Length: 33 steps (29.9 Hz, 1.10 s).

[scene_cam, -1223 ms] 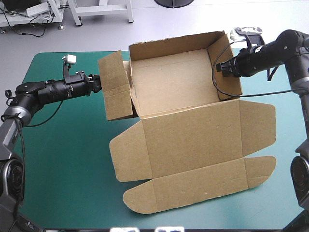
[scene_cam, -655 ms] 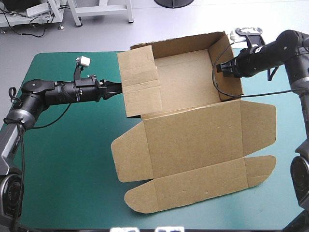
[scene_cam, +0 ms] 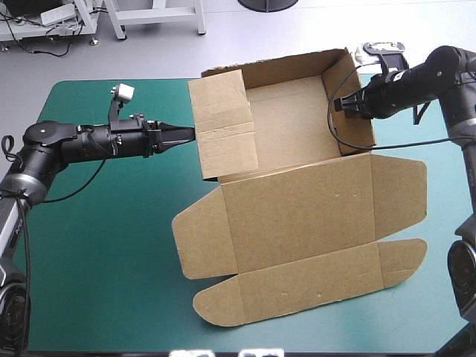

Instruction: Fold the box

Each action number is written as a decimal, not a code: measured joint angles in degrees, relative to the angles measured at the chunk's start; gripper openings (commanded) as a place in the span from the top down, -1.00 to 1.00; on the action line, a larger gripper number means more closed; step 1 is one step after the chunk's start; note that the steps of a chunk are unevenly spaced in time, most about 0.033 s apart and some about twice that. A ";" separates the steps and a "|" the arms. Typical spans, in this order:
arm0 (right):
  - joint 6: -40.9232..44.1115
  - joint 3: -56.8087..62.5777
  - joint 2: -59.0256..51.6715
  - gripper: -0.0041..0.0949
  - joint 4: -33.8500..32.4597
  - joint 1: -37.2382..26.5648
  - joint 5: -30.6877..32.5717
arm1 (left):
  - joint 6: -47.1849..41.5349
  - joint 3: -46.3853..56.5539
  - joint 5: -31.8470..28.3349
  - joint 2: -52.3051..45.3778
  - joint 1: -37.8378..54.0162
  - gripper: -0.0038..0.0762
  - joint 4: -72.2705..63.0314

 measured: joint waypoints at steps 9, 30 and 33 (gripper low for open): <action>0.00 0.00 0.68 0.96 -0.04 0.31 0.00 | -0.37 0.00 0.08 -0.02 -1.85 -0.13 0.01; 5.76 0.05 1.92 0.95 -5.89 7.08 -0.84 | -7.43 -3.91 -8.05 -0.06 -3.53 -0.33 11.93; 6.48 0.14 1.92 0.95 -6.24 7.57 -1.56 | -12.07 -4.32 -11.61 -0.06 -4.50 -0.33 17.81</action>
